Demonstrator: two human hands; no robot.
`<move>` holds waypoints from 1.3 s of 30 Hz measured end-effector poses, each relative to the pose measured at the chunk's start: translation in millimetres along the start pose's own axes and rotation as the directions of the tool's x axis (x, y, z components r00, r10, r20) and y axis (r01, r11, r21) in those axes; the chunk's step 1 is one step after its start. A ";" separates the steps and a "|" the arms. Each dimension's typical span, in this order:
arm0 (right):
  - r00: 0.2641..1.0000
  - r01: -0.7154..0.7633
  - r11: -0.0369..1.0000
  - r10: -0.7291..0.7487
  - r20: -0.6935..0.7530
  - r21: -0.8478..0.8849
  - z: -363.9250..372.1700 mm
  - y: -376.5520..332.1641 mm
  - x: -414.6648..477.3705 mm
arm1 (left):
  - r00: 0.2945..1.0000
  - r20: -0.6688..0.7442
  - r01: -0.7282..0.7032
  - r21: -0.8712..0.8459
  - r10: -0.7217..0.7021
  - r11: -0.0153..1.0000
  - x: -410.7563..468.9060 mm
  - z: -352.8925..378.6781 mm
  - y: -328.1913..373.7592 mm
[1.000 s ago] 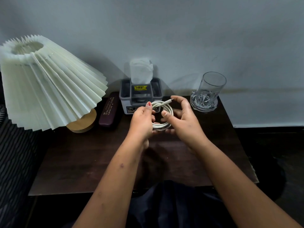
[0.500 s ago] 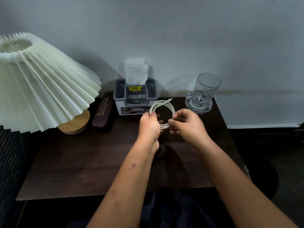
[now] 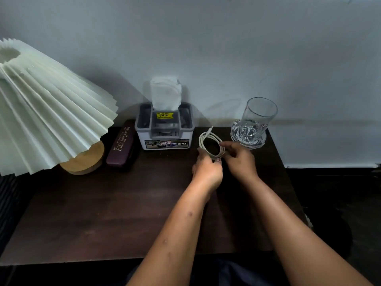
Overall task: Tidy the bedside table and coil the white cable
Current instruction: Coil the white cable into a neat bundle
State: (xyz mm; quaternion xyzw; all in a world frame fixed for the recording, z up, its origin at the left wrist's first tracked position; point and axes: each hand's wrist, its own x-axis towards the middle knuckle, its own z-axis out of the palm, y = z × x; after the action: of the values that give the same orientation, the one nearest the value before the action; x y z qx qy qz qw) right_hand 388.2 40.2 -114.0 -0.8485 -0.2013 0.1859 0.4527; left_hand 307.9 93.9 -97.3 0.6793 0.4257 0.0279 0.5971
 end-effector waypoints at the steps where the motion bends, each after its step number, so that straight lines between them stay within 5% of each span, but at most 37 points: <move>1: 0.999 0.024 0.999 -0.023 0.025 -0.049 1.3 0.1 0.0 | 1.000 0.004 0.010 0.093 -0.011 0.996 0.7 -1.4 1.5; 5: 0.975 0.216 0.934 -0.220 0.021 -0.283 1.3 -4.5 -2.2 | 1.000 -0.006 0.016 0.331 -0.015 0.943 -2.5 -3.4 7.7; 10: 0.938 0.341 0.862 -0.339 0.073 -0.374 -3.1 -16.6 -8.2 | 0.999 -0.040 0.031 0.409 -0.016 0.912 -6.7 -5.7 10.7; 16: 0.917 0.340 0.842 -0.199 0.344 -0.418 -4.0 -14.6 -13.8 | 0.998 -0.032 -0.034 0.488 0.057 0.872 -9.9 -8.9 5.9; 39: 0.947 0.284 0.744 -0.119 0.299 -0.605 2.6 -10.2 -12.2 | 0.994 0.032 -0.103 0.607 0.105 0.788 -9.4 -15.0 2.3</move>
State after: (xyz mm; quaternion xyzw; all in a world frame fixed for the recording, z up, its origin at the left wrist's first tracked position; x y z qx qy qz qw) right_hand 374.8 40.9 -105.1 -0.8954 -0.3971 0.1574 0.1257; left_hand 295.0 100.1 -86.7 0.8572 0.3752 -0.0761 0.3445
